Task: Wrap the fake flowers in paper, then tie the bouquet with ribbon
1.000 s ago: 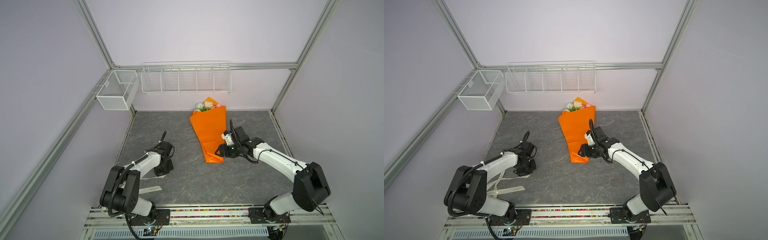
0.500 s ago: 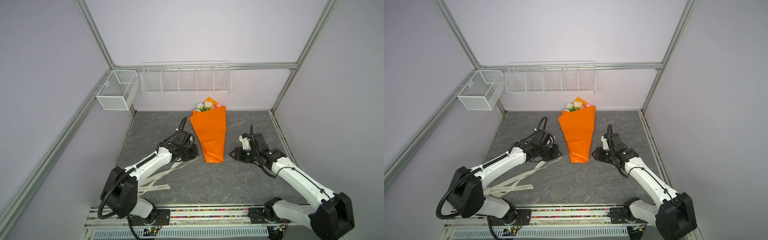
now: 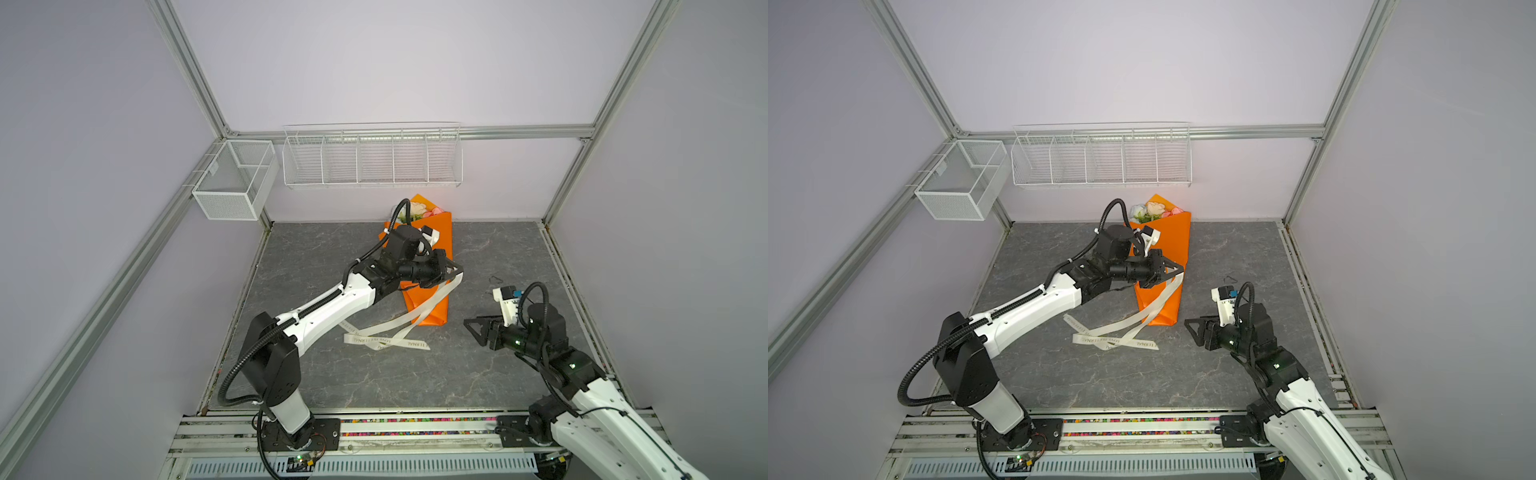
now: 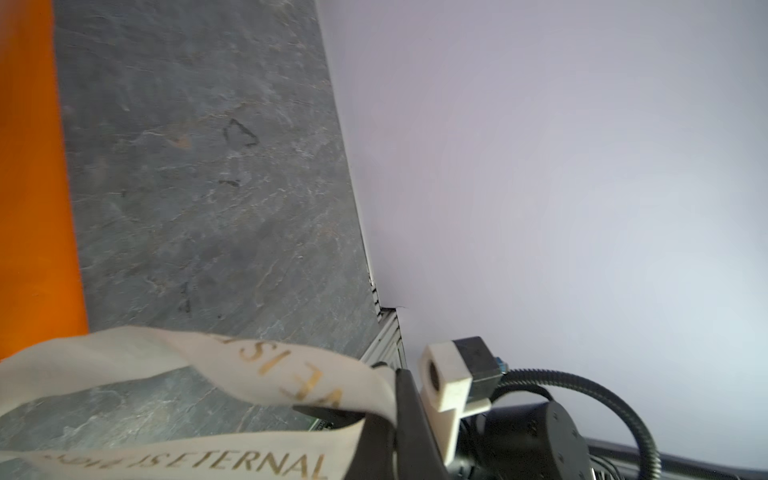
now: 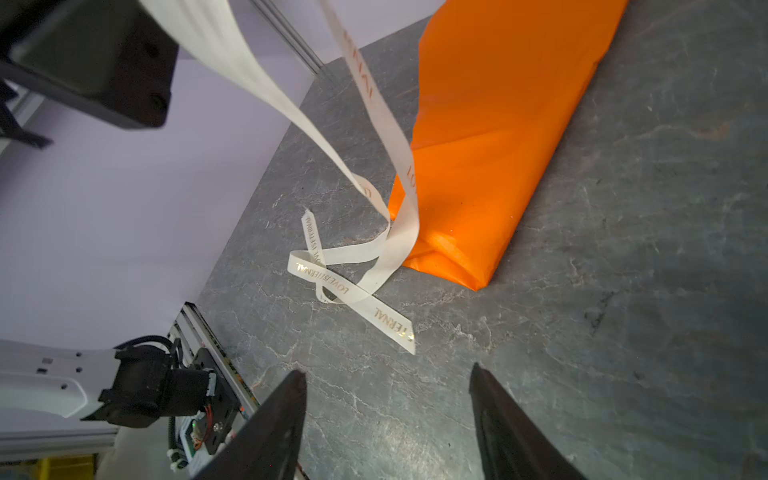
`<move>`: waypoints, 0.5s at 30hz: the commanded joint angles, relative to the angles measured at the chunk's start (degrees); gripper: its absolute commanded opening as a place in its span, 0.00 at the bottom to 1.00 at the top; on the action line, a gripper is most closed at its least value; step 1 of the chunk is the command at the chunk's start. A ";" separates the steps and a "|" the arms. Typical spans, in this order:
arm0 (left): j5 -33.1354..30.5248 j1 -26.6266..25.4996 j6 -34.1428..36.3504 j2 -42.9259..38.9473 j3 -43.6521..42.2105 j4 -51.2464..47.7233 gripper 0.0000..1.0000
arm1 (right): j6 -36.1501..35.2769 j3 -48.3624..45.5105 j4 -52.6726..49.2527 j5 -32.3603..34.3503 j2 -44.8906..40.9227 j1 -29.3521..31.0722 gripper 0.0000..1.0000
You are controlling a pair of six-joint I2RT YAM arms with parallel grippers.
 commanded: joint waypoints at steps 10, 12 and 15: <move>2.21 -0.72 10.68 -6.42 5.92 -12.29 0.00 | -7.22 2.63 14.38 10.17 18.35 5.33 0.70; -0.94 -0.64 14.13 -7.42 8.09 -18.55 0.00 | -5.88 1.18 17.04 11.79 20.14 5.38 0.70; -4.94 -0.55 18.62 -9.04 11.32 -26.20 0.00 | -7.85 -0.49 22.57 3.72 24.02 5.44 0.69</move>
